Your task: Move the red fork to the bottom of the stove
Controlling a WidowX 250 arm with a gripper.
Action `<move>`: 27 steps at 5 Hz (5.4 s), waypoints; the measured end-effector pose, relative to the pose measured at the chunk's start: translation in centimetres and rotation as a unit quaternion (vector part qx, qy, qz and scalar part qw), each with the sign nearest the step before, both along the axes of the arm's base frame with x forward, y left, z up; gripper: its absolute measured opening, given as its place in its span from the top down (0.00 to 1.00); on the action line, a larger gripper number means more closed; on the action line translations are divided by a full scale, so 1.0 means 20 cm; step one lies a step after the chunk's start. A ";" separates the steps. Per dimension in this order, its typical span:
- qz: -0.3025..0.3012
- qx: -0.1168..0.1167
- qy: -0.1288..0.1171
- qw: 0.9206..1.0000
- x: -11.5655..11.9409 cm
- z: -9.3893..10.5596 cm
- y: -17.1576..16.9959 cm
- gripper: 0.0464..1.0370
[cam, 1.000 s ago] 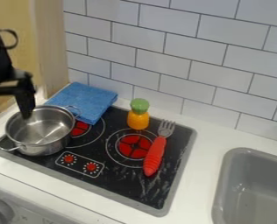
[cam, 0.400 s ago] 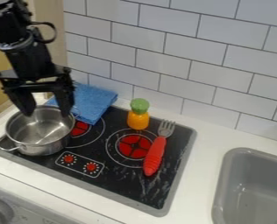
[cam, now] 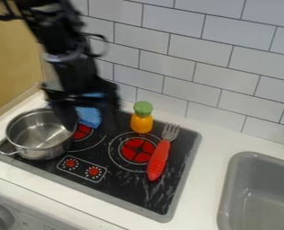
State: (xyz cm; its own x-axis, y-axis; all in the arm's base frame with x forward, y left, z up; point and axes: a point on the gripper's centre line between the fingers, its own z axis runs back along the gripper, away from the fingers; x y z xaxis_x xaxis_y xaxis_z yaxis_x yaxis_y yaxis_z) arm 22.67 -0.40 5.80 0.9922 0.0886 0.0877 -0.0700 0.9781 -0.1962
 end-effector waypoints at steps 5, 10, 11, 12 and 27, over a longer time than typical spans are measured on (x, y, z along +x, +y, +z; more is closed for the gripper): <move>0.000 0.049 0.044 0.998 0.22 -0.28 -0.27 0.04; 0.003 0.059 0.028 0.998 0.32 -0.31 -0.28 0.71; 0.001 0.055 0.033 0.998 0.31 -0.31 -0.29 0.71; -0.021 0.059 0.039 0.997 0.27 -0.32 -0.32 0.71; 0.505 0.025 0.032 0.862 -0.03 -0.27 -0.20 0.71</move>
State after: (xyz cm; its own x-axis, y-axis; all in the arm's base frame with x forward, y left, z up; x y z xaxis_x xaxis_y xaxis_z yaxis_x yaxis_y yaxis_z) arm 21.98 -4.45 0.50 0.4143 0.9079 0.0641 -0.9001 0.4192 -0.1191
